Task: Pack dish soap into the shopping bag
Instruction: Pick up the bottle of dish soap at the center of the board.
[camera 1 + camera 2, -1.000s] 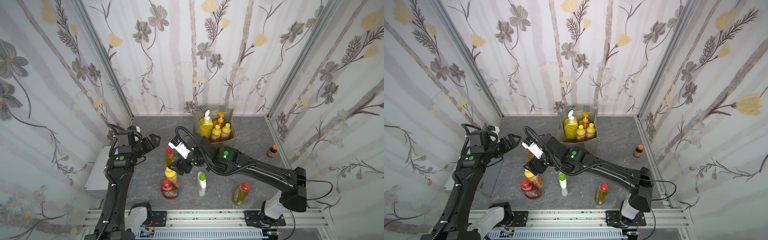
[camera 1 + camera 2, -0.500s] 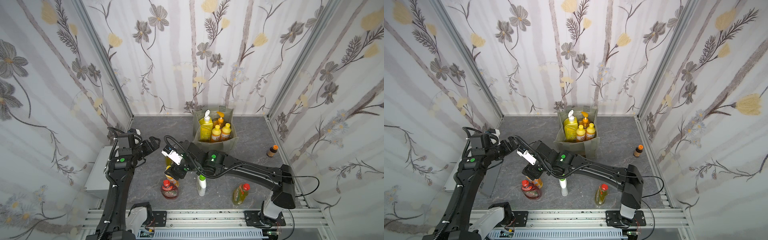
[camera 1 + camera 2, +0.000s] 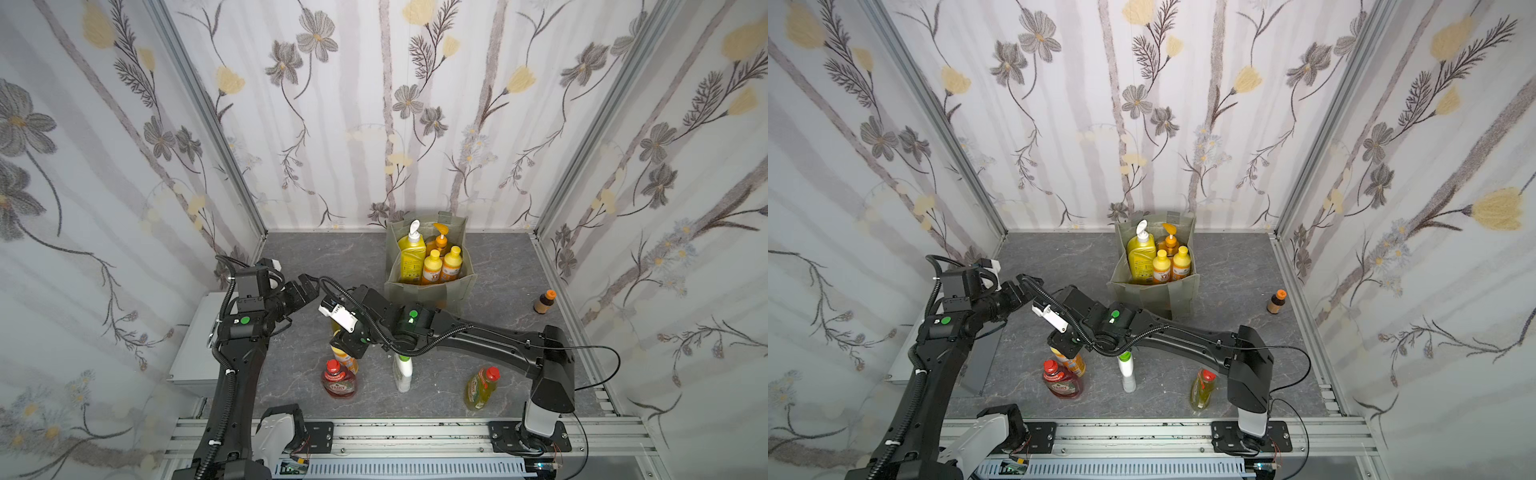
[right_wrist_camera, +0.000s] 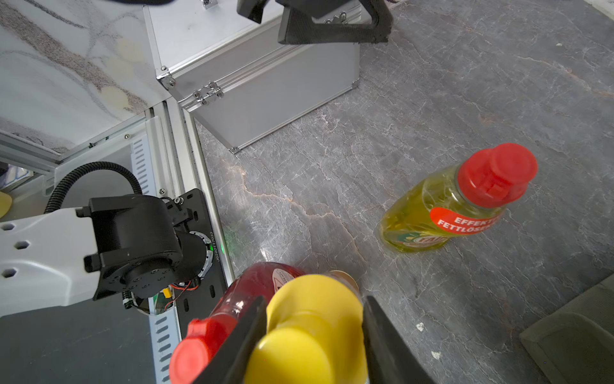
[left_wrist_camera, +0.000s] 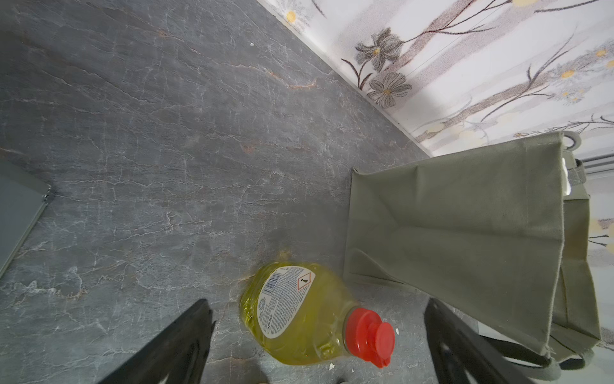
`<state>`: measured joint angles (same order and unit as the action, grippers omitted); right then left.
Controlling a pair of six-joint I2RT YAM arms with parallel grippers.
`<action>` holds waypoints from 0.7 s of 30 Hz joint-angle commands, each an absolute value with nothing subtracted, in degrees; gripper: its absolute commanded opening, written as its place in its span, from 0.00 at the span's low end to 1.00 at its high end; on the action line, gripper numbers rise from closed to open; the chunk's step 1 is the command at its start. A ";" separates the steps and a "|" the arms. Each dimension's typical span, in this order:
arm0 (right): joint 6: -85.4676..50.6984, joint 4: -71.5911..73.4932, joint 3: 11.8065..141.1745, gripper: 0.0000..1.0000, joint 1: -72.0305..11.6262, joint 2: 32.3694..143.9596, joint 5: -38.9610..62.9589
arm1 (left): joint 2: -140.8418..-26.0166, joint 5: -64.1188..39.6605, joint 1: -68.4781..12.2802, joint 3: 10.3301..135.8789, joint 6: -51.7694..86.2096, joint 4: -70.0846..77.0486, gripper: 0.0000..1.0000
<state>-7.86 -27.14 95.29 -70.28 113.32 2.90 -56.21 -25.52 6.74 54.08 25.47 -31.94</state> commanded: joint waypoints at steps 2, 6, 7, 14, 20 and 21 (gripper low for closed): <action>-7.33 -26.10 95.45 0.32 -70.35 113.42 1.85 | -56.07 -25.97 6.77 53.86 24.74 -30.24 0.99; -7.38 -26.45 95.20 0.24 -70.24 112.85 0.60 | -55.99 -27.13 6.77 53.62 25.33 -29.41 0.99; -7.39 -26.46 95.18 0.22 -70.27 112.68 0.18 | -55.99 -27.39 6.77 53.61 25.44 -29.19 0.99; -7.30 -27.25 94.84 0.14 -69.25 111.66 -1.94 | -56.16 -28.79 6.77 53.77 25.66 -28.50 0.97; -7.24 -27.21 94.05 0.10 -68.25 109.76 -2.55 | -56.17 -29.79 6.75 53.88 25.77 -28.55 0.96; -7.33 -27.25 93.83 0.10 -68.00 109.39 -2.61 | -56.01 -29.92 6.77 53.85 25.77 -28.48 0.96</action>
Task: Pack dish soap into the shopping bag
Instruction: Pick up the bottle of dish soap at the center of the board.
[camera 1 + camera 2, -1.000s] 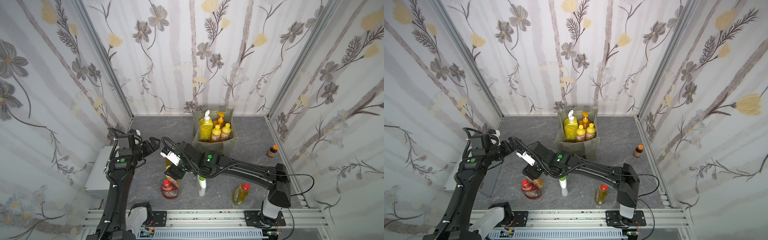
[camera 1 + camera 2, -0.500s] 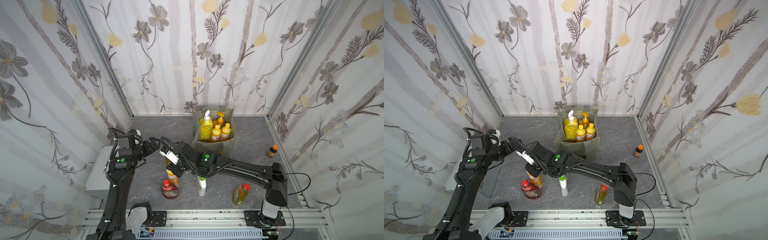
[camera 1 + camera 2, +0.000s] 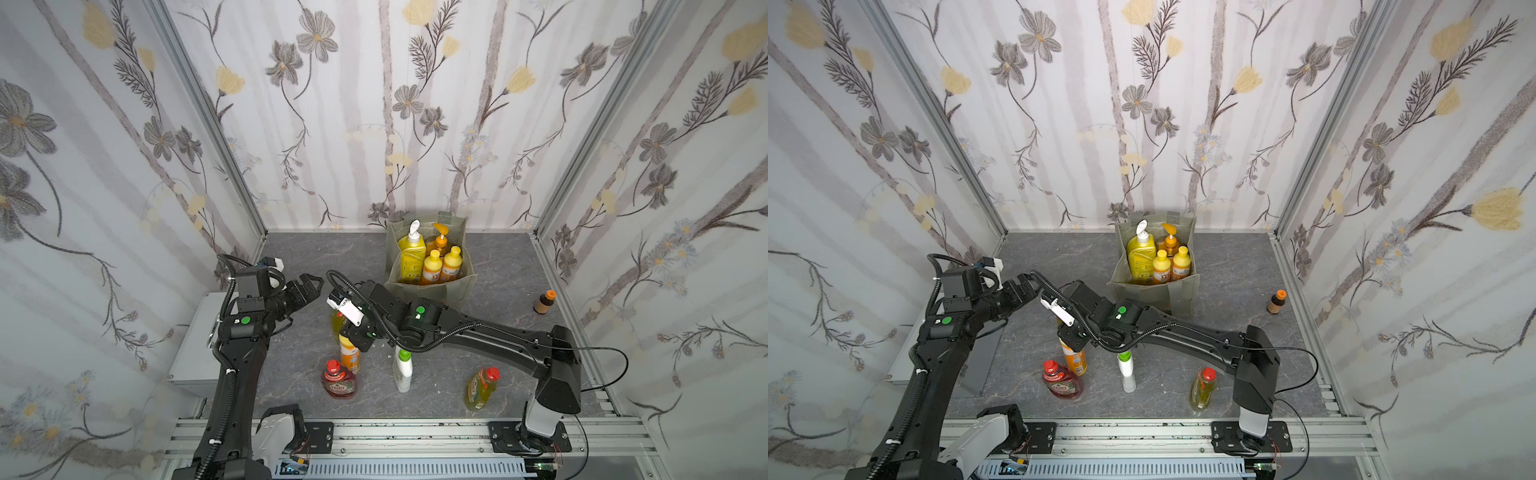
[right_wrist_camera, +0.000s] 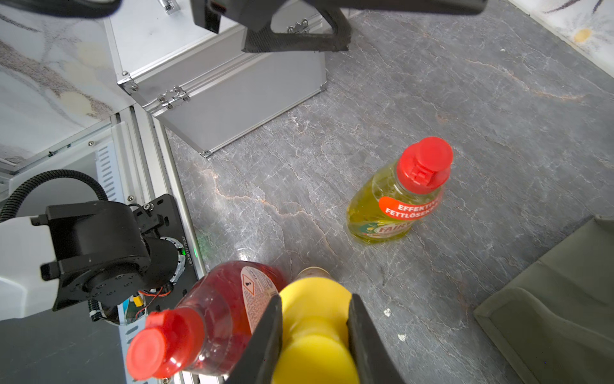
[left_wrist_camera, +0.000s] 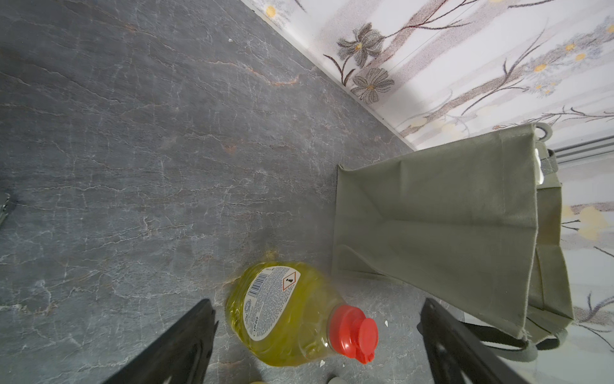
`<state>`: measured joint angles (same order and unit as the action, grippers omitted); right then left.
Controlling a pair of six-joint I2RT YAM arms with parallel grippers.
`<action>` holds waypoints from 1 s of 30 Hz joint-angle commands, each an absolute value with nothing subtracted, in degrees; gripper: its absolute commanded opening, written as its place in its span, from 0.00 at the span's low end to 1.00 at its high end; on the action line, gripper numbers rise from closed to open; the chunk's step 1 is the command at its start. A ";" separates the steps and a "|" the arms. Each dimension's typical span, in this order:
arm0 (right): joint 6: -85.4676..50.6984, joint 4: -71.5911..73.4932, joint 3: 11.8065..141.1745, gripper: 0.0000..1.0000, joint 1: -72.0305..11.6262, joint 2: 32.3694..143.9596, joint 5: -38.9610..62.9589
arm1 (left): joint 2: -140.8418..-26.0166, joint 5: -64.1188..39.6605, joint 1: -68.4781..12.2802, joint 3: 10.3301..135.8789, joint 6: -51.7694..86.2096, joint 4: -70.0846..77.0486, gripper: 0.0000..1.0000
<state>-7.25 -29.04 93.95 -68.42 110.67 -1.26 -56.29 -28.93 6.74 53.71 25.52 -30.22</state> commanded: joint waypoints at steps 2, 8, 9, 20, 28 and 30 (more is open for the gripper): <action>-7.37 -27.16 93.45 0.08 -67.45 108.62 -2.51 | -55.90 -30.14 6.76 53.87 25.80 -28.39 0.96; -7.59 -27.22 93.08 0.05 -65.94 105.70 -2.60 | -56.16 -29.98 6.15 53.87 25.48 -28.49 0.95; -7.47 -27.24 92.99 0.04 -65.68 105.25 -2.95 | -56.12 -29.69 5.84 53.86 25.30 -28.65 0.95; -7.18 -27.33 94.09 0.02 -62.20 99.28 -3.04 | -57.10 -24.78 -0.66 56.71 23.77 -31.20 0.94; -5.92 -27.93 95.83 0.02 -58.24 95.22 -1.04 | -60.21 -20.10 -7.27 59.32 21.47 -33.46 0.94; -5.50 -28.12 96.80 0.01 -57.17 94.71 -0.23 | -61.01 -18.90 -8.87 59.97 21.15 -34.10 0.94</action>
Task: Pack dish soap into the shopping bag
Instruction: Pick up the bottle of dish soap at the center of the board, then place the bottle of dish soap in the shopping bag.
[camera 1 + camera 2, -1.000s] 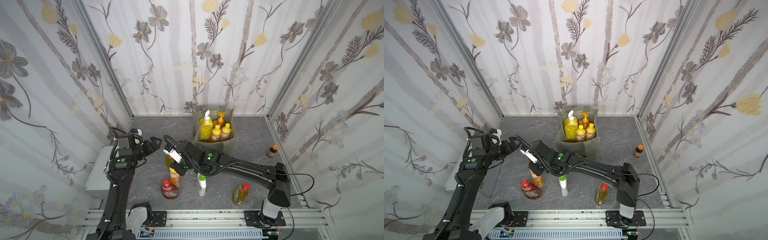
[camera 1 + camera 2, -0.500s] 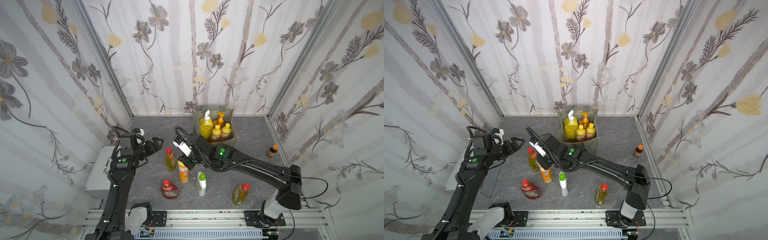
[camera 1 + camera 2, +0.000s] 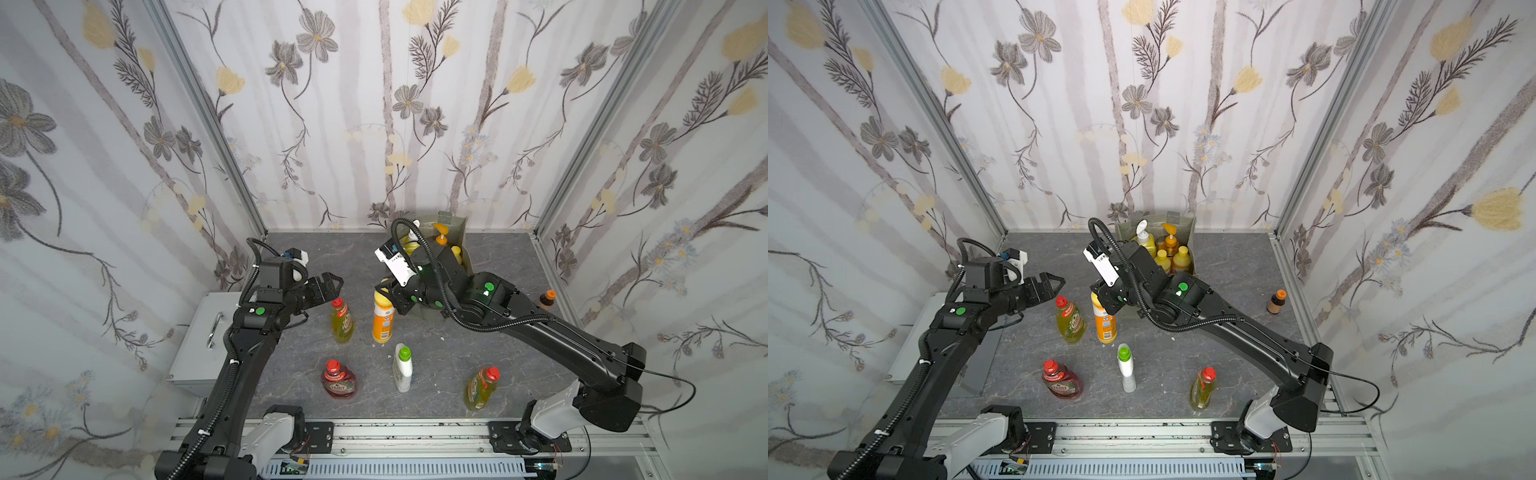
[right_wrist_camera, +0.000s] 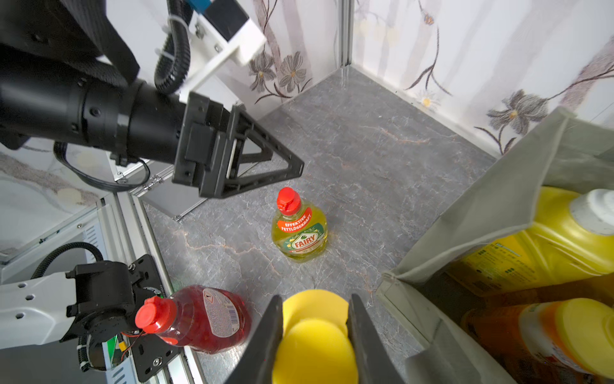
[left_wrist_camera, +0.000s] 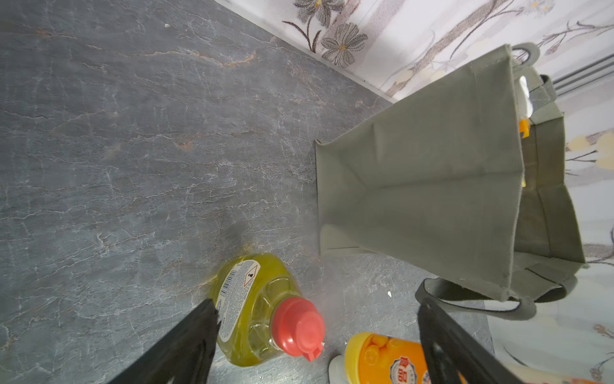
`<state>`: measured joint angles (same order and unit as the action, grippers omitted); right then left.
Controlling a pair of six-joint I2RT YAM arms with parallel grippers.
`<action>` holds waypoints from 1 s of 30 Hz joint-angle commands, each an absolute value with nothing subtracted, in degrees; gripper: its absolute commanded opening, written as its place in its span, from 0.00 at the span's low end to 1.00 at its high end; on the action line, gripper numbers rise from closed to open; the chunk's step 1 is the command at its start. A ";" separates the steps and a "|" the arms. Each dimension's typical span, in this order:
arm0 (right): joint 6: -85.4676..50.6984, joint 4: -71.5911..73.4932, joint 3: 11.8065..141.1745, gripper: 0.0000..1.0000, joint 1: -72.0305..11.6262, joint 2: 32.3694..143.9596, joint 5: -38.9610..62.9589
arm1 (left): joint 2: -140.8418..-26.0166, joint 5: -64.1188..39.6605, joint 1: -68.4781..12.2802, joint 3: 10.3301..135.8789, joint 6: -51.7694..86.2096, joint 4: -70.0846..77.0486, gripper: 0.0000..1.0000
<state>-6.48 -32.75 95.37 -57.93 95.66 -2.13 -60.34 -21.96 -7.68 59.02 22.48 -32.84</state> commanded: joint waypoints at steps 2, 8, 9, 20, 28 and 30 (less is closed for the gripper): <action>-5.39 -28.03 97.70 0.01 -56.16 94.05 1.49 | -61.75 -17.97 -10.59 60.98 20.75 -34.75 0.94; -6.02 -26.43 99.78 0.01 -52.42 91.92 8.53 | -63.95 -15.57 -15.23 65.11 19.51 -37.24 0.94; -6.16 -26.16 100.18 0.01 -51.52 89.80 9.91 | -64.28 -15.31 -15.89 65.66 19.43 -37.50 0.94; -7.12 -25.58 104.52 0.00 -38.98 85.79 16.60 | -71.04 -17.94 -25.38 75.41 19.52 -39.22 0.94; -7.22 -25.40 106.74 0.00 -32.78 86.11 18.02 | -79.17 -15.85 -33.53 85.16 18.82 -39.94 0.95; -6.97 -25.36 106.71 0.00 -31.80 86.54 17.88 | -81.35 -14.62 -34.57 85.94 18.51 -40.45 0.94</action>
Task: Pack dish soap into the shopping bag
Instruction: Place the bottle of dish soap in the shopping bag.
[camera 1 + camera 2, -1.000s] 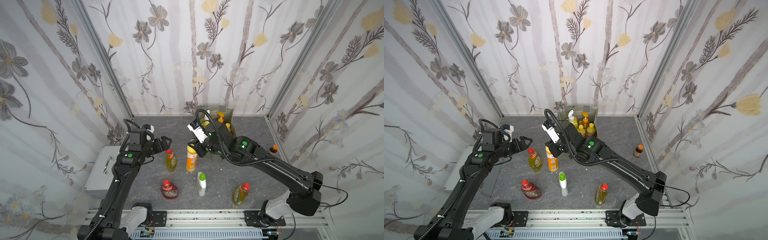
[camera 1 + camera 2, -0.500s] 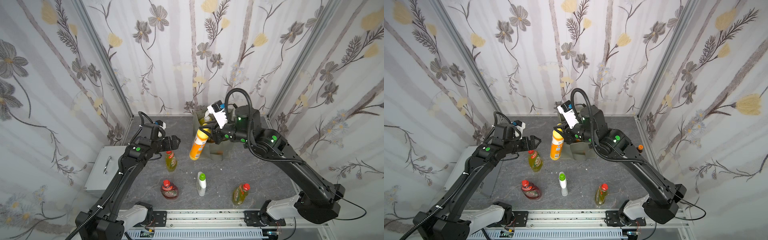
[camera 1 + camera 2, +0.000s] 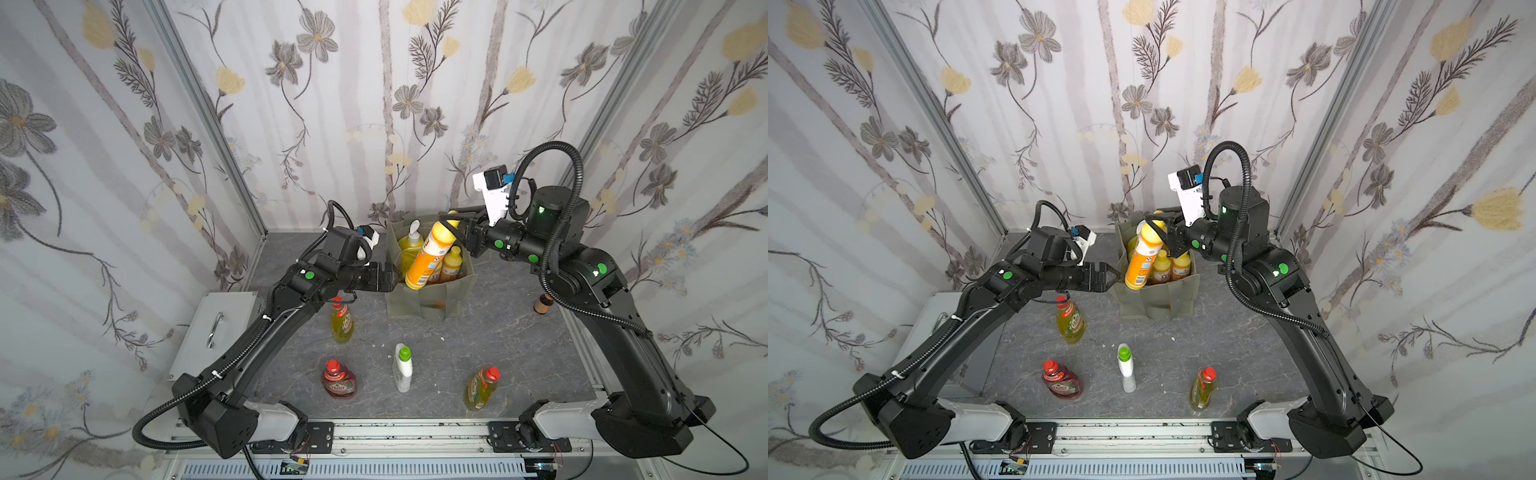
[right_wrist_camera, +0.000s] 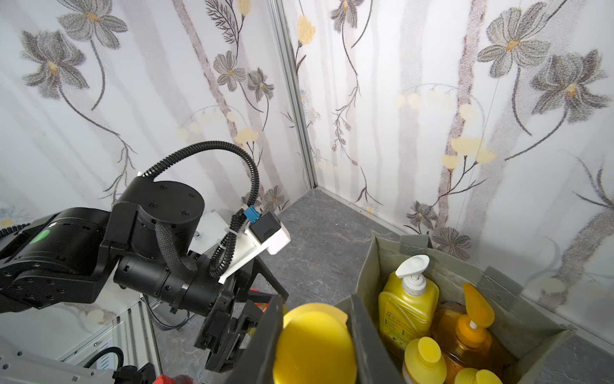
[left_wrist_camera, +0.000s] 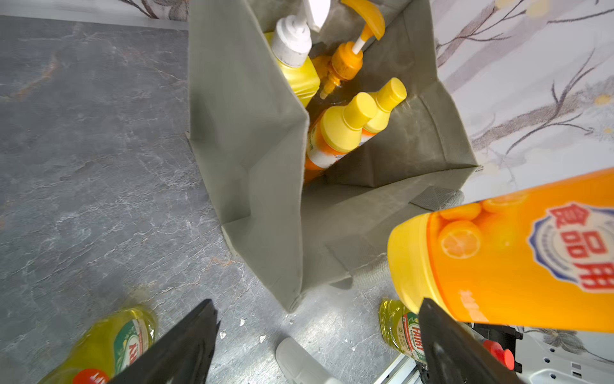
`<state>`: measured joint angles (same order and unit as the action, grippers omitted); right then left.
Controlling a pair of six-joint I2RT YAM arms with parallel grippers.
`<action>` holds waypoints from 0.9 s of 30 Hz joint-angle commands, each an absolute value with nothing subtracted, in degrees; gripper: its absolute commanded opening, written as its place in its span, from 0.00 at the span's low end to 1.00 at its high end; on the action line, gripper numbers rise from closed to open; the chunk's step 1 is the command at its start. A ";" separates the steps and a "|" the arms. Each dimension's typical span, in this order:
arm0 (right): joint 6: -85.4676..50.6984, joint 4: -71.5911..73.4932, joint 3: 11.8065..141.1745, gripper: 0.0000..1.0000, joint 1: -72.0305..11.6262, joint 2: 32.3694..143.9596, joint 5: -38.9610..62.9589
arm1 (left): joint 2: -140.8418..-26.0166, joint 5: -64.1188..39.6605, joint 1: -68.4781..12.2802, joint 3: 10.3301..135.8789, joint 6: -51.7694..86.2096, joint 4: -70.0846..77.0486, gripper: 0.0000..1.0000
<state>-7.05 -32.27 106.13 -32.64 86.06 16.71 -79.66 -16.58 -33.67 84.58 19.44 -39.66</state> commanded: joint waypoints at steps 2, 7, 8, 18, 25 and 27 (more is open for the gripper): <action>-6.46 -25.45 106.70 0.00 -31.34 87.24 16.49 | -83.17 -13.13 -35.53 86.49 17.96 -41.24 0.92; -4.50 -25.53 106.65 0.00 -31.28 89.99 12.87 | -85.74 -8.97 -36.56 86.03 17.32 -41.90 0.80; -4.14 -25.40 106.61 0.00 -31.24 90.51 12.33 | -85.87 -8.64 -36.57 86.04 17.31 -41.87 0.76; -2.38 -21.38 106.43 0.00 -31.46 98.33 7.16 | -87.25 -9.43 -37.35 86.84 17.22 -41.30 0.16; 0.63 -17.29 103.68 0.00 -34.15 100.38 1.11 | -85.48 -10.20 -37.52 85.13 17.93 -39.92 0.10; 2.07 -15.08 101.89 0.00 -35.40 100.50 -0.25 | -85.09 -10.24 -37.50 85.12 18.02 -39.73 0.10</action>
<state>-0.89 -25.23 102.94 -34.44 100.22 3.36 -85.86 -9.21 -37.45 85.25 17.58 -41.34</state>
